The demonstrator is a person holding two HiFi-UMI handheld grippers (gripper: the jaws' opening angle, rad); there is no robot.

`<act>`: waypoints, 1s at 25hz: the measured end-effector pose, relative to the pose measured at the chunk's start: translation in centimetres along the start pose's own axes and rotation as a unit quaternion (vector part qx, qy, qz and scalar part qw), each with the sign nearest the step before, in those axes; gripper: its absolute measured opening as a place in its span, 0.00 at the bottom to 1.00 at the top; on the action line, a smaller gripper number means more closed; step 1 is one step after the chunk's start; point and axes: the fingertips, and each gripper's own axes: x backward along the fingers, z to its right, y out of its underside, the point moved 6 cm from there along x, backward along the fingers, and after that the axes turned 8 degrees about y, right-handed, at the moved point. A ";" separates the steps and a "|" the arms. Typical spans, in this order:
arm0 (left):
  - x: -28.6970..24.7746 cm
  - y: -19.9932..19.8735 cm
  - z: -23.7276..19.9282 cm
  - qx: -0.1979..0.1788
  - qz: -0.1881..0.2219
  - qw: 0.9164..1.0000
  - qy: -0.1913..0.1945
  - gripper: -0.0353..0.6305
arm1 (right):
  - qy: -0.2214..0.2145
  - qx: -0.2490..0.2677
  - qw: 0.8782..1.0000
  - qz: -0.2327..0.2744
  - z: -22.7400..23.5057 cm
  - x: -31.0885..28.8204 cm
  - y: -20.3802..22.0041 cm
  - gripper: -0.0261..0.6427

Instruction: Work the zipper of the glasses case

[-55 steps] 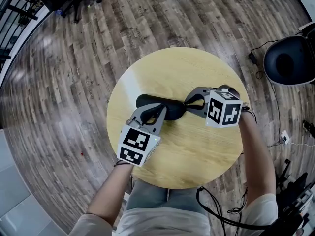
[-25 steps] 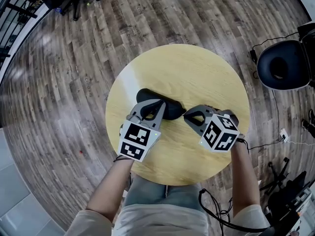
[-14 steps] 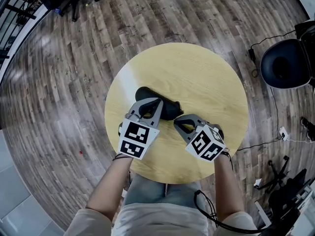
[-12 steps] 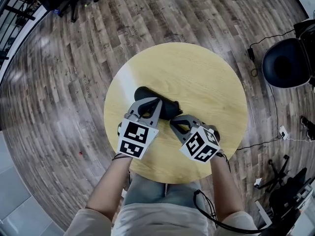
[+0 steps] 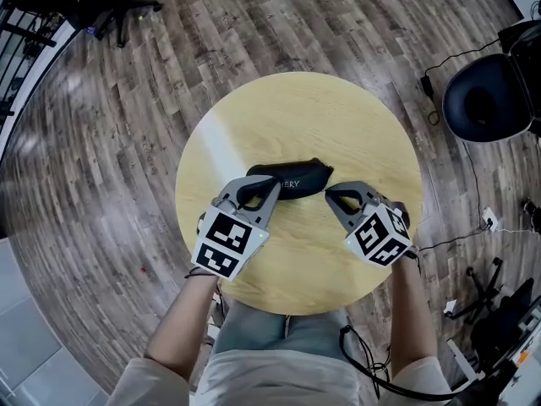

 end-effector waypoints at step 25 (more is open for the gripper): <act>-1.6 -1.4 2.0 0.017 -0.018 0.997 0.072 0.07 | -0.044 -0.001 0.999 0.006 -1.5 0.6 1.3 0.04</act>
